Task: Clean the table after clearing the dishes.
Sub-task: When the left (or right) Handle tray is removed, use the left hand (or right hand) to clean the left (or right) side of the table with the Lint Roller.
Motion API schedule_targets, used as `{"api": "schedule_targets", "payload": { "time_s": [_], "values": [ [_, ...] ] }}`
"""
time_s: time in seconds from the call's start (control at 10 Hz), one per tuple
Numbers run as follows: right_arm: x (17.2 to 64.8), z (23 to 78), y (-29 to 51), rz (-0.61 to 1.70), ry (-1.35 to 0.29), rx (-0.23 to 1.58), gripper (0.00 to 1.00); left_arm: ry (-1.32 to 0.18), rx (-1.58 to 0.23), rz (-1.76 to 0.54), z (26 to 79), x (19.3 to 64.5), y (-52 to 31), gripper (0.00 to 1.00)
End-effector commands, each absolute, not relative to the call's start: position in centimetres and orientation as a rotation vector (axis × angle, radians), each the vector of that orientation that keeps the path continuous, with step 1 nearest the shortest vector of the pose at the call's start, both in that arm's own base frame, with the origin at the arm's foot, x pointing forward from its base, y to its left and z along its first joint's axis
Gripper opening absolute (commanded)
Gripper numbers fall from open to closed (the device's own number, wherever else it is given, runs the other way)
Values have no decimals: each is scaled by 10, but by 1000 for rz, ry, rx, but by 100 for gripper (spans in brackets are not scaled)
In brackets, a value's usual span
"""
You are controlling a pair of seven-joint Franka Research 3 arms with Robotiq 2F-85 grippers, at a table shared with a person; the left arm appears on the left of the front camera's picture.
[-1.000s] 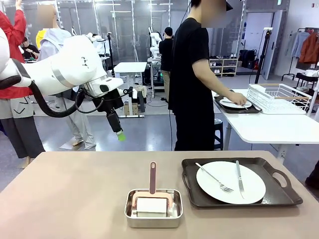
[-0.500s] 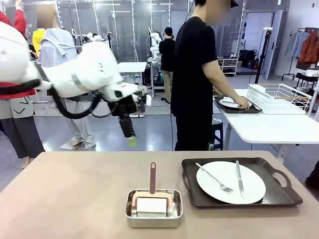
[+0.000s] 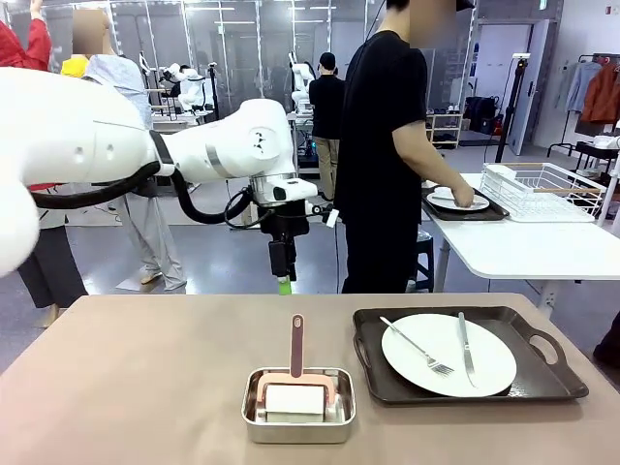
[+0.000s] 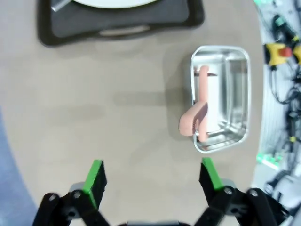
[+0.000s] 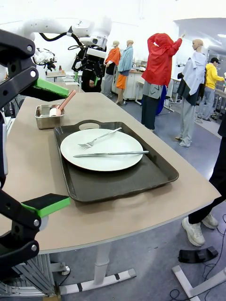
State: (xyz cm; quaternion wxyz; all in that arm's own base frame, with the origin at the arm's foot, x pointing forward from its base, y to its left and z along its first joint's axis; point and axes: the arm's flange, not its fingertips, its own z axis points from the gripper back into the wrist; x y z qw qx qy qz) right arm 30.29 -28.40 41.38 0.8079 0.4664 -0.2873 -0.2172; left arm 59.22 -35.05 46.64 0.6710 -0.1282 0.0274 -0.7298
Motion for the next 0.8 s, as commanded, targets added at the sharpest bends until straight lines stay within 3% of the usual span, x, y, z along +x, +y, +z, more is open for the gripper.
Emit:
{"api": "schedule_targets", "payload": {
  "time_s": [0.0, 0.7],
  "values": [
    [298, 415, -282, -448, -613, 997, 100, 152, -291, -1662, 471, 610, -368, 100],
    [298, 415, -282, -448, -613, 997, 100, 300, -471, -1645, 437, 597, -393, 100]
  ]
}}
